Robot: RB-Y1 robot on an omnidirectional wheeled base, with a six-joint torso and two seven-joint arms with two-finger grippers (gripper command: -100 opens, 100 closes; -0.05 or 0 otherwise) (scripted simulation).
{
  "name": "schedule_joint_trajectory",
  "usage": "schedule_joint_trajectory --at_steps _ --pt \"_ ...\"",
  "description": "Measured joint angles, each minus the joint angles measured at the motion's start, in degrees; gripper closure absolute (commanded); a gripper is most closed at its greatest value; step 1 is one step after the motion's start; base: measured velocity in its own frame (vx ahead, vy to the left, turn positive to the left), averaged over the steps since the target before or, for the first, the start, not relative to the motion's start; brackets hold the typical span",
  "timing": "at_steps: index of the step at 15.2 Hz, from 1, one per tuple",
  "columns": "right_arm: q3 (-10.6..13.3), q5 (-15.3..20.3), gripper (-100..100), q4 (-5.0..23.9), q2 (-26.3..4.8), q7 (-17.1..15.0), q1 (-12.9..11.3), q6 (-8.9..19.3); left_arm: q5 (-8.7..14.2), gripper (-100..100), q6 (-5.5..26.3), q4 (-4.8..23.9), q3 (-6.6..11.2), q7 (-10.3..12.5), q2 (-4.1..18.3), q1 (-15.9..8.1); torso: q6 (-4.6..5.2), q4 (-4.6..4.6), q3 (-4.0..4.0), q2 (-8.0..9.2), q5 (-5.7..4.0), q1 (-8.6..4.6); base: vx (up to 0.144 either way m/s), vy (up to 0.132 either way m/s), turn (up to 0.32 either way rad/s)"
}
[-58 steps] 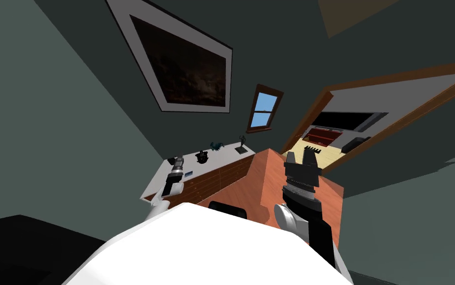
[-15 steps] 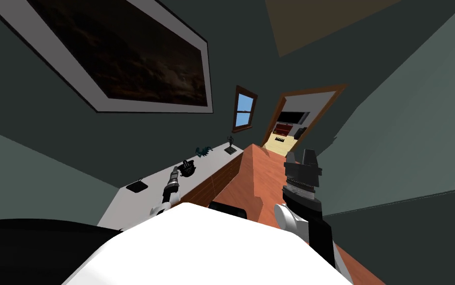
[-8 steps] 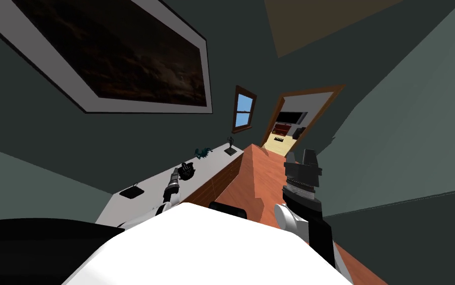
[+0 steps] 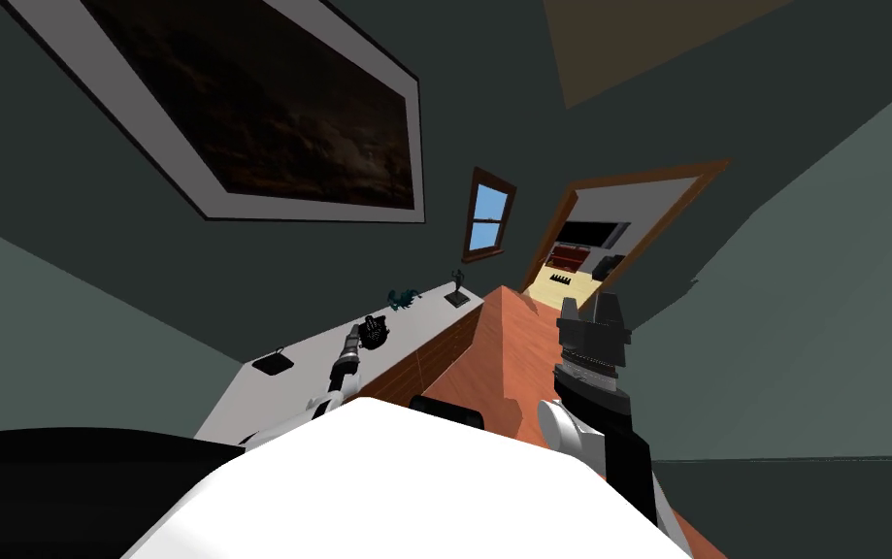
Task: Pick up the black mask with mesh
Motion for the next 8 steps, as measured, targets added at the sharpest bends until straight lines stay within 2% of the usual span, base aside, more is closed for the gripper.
schedule_joint_trajectory --at_steps 1,7,8 --pt "0.0 0.0 0 0.0 0.0 0.0 0.0 0.0 -0.3 -100 -0.3 0.7 -0.06 0.1 0.1 -0.5 0.05 0.0 0.01 0.02 0.03 0.06 0.008 -0.009 0.027" --pt "0.0 0.0 0 0.0 0.0 0.0 0.0 0.0 -0.5 -100 0.3 -0.6 -0.2 0.1 -0.4 -0.1 0.13 0.04 0.06 0.1 0.09 0.22 -0.002 0.003 -0.008" --pt "0.0 0.0 0 0.0 0.0 0.0 0.0 0.0 -0.5 -100 0.3 -0.6 -0.2 0.1 -0.4 -0.1 0.14 0.04 0.06 0.1 0.1 0.23 0.026 -0.036 0.183"
